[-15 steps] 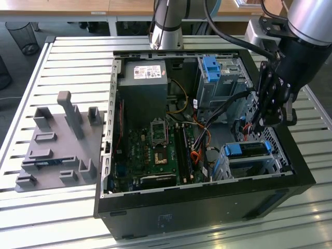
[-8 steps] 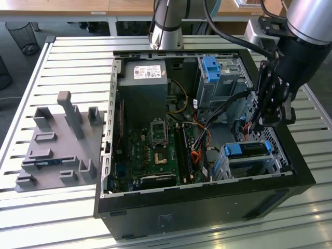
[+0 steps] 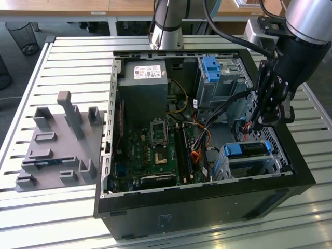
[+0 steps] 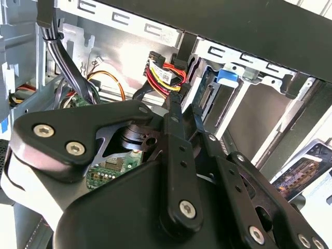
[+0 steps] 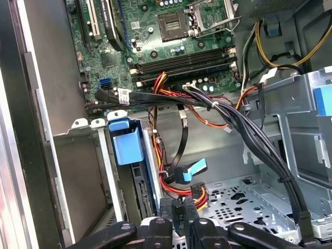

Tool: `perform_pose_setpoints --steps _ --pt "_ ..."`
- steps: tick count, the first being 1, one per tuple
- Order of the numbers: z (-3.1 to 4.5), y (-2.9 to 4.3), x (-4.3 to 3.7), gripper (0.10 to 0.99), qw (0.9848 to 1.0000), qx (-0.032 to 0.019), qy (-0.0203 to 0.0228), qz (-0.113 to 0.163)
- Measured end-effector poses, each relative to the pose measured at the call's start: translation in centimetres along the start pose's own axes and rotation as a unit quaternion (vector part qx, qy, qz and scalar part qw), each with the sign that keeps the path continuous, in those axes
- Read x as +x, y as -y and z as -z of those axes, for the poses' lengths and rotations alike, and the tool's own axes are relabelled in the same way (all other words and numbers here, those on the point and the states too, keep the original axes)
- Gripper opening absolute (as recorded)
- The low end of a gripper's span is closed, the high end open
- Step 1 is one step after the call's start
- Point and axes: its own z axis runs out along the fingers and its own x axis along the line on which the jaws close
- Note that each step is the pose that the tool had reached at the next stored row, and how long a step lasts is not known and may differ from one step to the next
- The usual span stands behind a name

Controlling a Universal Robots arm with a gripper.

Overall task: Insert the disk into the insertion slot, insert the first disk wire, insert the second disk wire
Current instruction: 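Insert the first disk wire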

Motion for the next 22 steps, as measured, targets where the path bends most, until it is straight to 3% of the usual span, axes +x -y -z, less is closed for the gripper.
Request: perform_pose_setpoints --steps 8,10,11,13,18,22 --pt "0.18 -0.01 -0.03 0.235 1.0000 -0.0004 -0.0002 0.000" --pt "0.18 -0.01 -0.04 0.247 1.0000 -0.0005 -0.0001 0.000" --pt "0.18 -0.01 -0.06 0.310 1.0000 -0.0005 -0.0001 0.000" --pt "0.16 0.00 -0.07 0.310 1.0000 -0.0004 -0.0004 0.000" --pt "-0.03 0.06 -0.08 0.310 1.0000 0.0006 -0.0047 -0.001" --pt "-0.14 0.07 -0.08 0.294 0.9999 0.0022 -0.0117 -0.002"
